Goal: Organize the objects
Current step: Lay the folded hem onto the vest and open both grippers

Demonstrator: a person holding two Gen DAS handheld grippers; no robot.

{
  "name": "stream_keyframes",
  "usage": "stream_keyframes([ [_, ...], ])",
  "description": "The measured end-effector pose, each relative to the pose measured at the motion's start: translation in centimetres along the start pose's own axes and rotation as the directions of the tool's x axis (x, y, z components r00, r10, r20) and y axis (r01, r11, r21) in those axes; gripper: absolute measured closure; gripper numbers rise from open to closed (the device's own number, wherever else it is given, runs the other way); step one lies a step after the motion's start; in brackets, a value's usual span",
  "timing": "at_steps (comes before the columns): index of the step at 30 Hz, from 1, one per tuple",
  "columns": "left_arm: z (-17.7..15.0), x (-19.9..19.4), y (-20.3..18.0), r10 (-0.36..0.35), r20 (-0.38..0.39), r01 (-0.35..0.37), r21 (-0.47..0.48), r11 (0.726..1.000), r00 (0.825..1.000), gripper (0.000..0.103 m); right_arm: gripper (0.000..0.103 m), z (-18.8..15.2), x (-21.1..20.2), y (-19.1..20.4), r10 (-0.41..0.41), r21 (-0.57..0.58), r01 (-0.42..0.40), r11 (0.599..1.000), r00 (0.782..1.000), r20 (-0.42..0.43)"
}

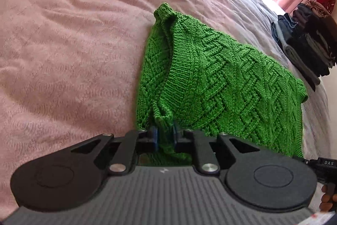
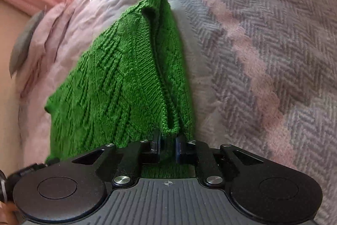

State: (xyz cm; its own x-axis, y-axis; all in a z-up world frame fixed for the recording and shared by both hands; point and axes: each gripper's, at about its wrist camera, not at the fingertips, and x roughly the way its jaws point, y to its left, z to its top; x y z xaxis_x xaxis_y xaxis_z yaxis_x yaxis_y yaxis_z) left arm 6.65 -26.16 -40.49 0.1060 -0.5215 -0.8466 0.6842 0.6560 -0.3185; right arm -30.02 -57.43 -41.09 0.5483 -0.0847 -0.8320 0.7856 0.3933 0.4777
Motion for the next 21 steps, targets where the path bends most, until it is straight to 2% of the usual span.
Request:
stream_keyframes([
  [2, 1.0, -0.9, -0.3, 0.031, -0.015, -0.031, 0.025, 0.999, 0.999, 0.085, 0.07, 1.2, -1.3, 1.5, -0.077, -0.084, 0.078, 0.993, 0.997, 0.015],
  [4, 2.2, -2.0, -0.5, 0.084, 0.009, -0.085, 0.051, 0.995, 0.996, 0.084, 0.06, 2.6, -3.2, 3.3, -0.136, -0.178, 0.157, 0.971, 0.983, 0.122],
  [6, 4.1, -2.9, -0.9, 0.126, 0.073, -0.132, 0.084, 0.988, 0.989, 0.083, 0.058, 4.2, -4.2, 5.0, -0.139, -0.256, 0.195, 0.947, 0.965, 0.222],
  [9, 7.5, -1.8, -2.7, 0.116, 0.137, -0.137, 0.162, 0.977, 0.984, 0.082, 0.057, 6.7, -2.8, 7.9, -0.098, -0.366, 0.214, 0.906, 0.946, 0.31],
  [12, 10.3, 1.5, -5.9, 0.076, 0.207, -0.137, 0.301, 0.944, 0.975, 0.077, 0.057, 8.6, 1.1, 10.8, -0.059, -0.475, 0.226, 0.85, 0.938, 0.34],
  [14, 11.3, 4.2, -7.4, 0.078, 0.225, -0.159, 0.369, 0.916, 0.971, 0.077, 0.057, 9.5, 5.0, 12.0, -0.064, -0.541, 0.248, 0.803, 0.94, 0.335],
  [16, 11.7, 7.5, -7.3, 0.13, 0.208, -0.206, 0.405, 0.891, 0.969, 0.075, 0.057, 9.8, 8.4, 11.2, -0.105, -0.593, 0.299, 0.748, 0.935, 0.339],
  [17, 11.7, 9.1, -6.6, 0.167, 0.173, -0.224, 0.397, 0.89, 0.971, 0.076, 0.057, 9.9, 9.8, 10.1, -0.135, -0.599, 0.31, 0.739, 0.938, 0.32],
  [18, 11.6, 10.5, -5.5, 0.168, 0.136, -0.208, 0.38, 0.901, 0.976, 0.075, 0.056, 10.0, 10.7, 8.5, -0.113, -0.598, 0.271, 0.754, 0.951, 0.288],
  [19, 11.1, 11.0, -4.5, 0.143, 0.138, -0.185, 0.369, 0.911, 0.98, 0.075, 0.056, 10.2, 10.6, 6.8, -0.056, -0.577, 0.212, 0.788, 0.959, 0.276],
  [21, 10.7, 10.6, -4.3, 0.132, 0.154, -0.183, 0.397, 0.899, 0.979, 0.075, 0.056, 10.8, 9.7, 6.0, -0.036, -0.546, 0.173, 0.82, 0.967, 0.252],
])
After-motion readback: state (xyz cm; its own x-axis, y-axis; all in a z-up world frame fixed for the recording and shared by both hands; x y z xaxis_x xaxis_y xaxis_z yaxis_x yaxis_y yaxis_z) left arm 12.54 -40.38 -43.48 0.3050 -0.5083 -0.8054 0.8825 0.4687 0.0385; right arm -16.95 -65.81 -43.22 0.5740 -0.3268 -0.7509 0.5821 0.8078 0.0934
